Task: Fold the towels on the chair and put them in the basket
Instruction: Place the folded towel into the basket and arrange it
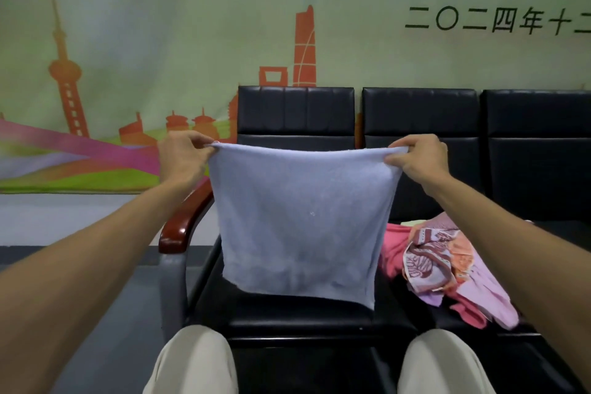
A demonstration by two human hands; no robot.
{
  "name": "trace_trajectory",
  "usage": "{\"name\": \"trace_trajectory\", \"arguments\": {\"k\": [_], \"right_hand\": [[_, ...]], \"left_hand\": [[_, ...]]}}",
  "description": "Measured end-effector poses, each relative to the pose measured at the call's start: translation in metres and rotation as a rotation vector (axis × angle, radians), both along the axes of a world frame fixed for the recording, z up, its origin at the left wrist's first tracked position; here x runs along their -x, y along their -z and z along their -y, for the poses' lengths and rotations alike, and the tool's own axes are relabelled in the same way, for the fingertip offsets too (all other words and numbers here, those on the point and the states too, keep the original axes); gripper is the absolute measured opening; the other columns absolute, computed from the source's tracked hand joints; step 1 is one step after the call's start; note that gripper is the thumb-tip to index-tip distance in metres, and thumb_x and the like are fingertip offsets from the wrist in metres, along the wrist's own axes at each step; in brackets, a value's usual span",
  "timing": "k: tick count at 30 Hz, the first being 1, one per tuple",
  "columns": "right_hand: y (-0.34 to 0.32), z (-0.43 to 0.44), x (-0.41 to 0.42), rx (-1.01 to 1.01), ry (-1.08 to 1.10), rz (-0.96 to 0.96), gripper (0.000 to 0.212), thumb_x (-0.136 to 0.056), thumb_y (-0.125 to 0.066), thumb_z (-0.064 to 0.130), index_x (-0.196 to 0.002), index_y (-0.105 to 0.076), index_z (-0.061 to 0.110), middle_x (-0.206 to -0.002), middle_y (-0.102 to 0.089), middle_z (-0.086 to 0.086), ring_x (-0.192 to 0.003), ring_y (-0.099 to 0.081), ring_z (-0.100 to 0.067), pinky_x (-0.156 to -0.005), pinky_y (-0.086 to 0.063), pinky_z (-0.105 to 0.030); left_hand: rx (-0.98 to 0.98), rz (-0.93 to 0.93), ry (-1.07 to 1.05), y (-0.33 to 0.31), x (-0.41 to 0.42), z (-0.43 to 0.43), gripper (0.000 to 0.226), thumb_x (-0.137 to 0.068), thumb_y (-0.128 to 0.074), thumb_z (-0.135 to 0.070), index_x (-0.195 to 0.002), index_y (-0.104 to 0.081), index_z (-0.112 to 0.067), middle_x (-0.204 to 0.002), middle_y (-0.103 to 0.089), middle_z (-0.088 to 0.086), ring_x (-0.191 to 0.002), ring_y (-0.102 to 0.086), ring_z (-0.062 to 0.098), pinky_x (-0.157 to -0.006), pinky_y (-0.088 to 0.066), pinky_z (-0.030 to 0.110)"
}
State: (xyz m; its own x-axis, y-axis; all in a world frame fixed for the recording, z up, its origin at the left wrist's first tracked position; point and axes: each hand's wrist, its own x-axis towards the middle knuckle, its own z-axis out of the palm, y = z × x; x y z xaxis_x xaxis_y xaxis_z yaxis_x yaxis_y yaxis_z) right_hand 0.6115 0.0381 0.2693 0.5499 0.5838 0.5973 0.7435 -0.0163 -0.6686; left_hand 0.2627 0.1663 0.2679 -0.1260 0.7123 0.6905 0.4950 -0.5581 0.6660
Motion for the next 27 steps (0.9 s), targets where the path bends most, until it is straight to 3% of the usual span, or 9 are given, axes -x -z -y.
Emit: {"name": "trace_trajectory", "arguments": {"k": [4,7,11,17,22,27], "right_hand": [[-0.004,-0.002,0.002,-0.072,0.074,0.114,0.022,-0.087,-0.071,0.02,-0.105,-0.073,0.008,-0.099,-0.07,-0.011,-0.085,-0.056,-0.013,-0.072,-0.044,-0.027],[-0.002,-0.001,0.003,-0.06,0.126,0.195,0.02,-0.088,-0.069,0.022,-0.103,-0.074,0.009,-0.099,-0.069,-0.011,-0.081,-0.056,-0.014,-0.068,-0.044,-0.028],[0.002,0.002,0.004,-0.023,0.219,0.255,0.019,-0.093,-0.063,0.024,-0.104,-0.069,0.01,-0.096,-0.067,-0.011,-0.08,-0.058,-0.02,-0.07,-0.048,-0.032],[0.011,0.0,0.009,0.031,0.173,0.168,0.007,-0.092,-0.063,0.013,-0.098,-0.062,0.014,-0.094,-0.063,-0.008,-0.085,-0.061,-0.023,-0.072,-0.053,-0.035],[0.013,0.004,0.011,-0.02,0.092,0.055,0.011,-0.09,-0.062,0.001,-0.096,-0.067,0.009,-0.095,-0.064,-0.009,-0.087,-0.058,-0.019,-0.072,-0.048,-0.028],[0.019,0.02,0.01,-0.109,0.023,-0.01,0.008,-0.088,-0.068,0.012,-0.094,-0.073,0.012,-0.086,-0.063,0.002,-0.087,-0.06,-0.014,-0.076,-0.049,-0.026]], "left_hand": [[-0.035,-0.139,-0.072,-0.001,-0.002,-0.002,0.01,-0.094,-0.056,-0.016,-0.097,-0.057,-0.007,-0.089,-0.06,0.013,-0.08,-0.052,0.027,-0.067,-0.036,0.034],[-0.004,-0.217,-0.075,-0.001,-0.002,0.0,0.002,-0.096,-0.047,-0.008,-0.097,-0.047,-0.009,-0.09,-0.054,0.017,-0.078,-0.048,0.031,-0.064,-0.034,0.038],[-0.054,-0.254,-0.062,0.0,0.0,0.002,0.019,-0.082,-0.058,0.009,-0.098,-0.061,-0.002,-0.098,-0.066,0.021,-0.09,-0.061,0.036,-0.071,-0.05,0.039],[-0.072,-0.385,-0.077,0.004,-0.004,0.015,0.04,-0.075,-0.053,0.02,-0.107,-0.071,0.002,-0.109,-0.068,0.021,-0.103,-0.061,0.036,-0.09,-0.051,0.04],[0.0,-0.554,-0.046,0.016,-0.001,0.019,0.03,-0.072,-0.043,0.013,-0.085,-0.069,0.005,-0.086,-0.064,0.024,-0.086,-0.058,0.038,-0.071,-0.052,0.047],[0.053,-0.5,0.022,0.019,0.007,0.026,0.022,-0.08,-0.047,0.004,-0.074,-0.065,-0.006,-0.073,-0.062,0.017,-0.072,-0.056,0.03,-0.063,-0.043,0.035]]}}
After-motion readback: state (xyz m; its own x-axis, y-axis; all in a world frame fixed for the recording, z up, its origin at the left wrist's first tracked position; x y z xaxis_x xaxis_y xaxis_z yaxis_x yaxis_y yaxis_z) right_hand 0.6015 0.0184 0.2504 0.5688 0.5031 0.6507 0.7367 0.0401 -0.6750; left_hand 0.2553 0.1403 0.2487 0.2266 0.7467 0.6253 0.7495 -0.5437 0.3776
